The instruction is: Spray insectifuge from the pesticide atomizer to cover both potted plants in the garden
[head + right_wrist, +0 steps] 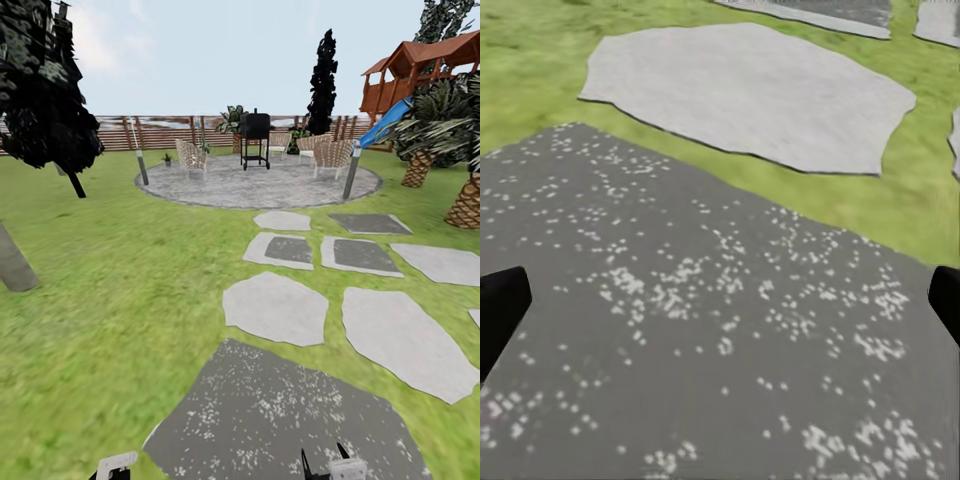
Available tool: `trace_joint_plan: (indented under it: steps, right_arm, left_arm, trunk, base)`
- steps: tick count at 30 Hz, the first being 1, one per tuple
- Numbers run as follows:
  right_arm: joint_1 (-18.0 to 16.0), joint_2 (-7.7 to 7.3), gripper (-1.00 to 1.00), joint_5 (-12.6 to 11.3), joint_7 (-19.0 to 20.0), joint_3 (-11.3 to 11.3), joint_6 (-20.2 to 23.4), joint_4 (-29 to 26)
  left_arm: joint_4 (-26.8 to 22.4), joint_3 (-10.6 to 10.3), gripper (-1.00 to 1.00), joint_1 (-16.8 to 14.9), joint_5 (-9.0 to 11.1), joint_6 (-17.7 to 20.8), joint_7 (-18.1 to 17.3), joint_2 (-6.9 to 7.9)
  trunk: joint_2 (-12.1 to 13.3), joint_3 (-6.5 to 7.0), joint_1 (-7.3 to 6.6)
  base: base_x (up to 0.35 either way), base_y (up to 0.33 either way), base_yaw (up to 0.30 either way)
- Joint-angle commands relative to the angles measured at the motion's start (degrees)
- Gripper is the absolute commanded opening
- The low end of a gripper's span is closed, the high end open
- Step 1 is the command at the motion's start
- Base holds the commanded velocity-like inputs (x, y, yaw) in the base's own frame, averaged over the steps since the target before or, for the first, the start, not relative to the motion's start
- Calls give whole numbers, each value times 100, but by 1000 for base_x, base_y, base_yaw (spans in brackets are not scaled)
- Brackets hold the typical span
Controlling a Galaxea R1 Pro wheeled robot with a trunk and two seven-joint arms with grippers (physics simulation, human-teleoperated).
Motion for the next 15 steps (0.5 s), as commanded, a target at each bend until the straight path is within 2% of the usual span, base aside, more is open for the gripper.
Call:
trace_joint_plan:
  steps: [1, 15]
  right_arm:
    - [-3, 2, 100, 46, -60, 14, -7, 4]
    - [-3, 9, 100, 46, -59, 14, -7, 4]
  left_arm:
    - [6, 44, -100, -4, -61, -20, 11, 1]
    - [6, 45, -100, -4, -61, -19, 13, 1]
  trunk:
    - [-2, -5, 2]
    - [-2, -5, 2]
  base:
    - [339, 0, 0]
    - [339, 0, 0]
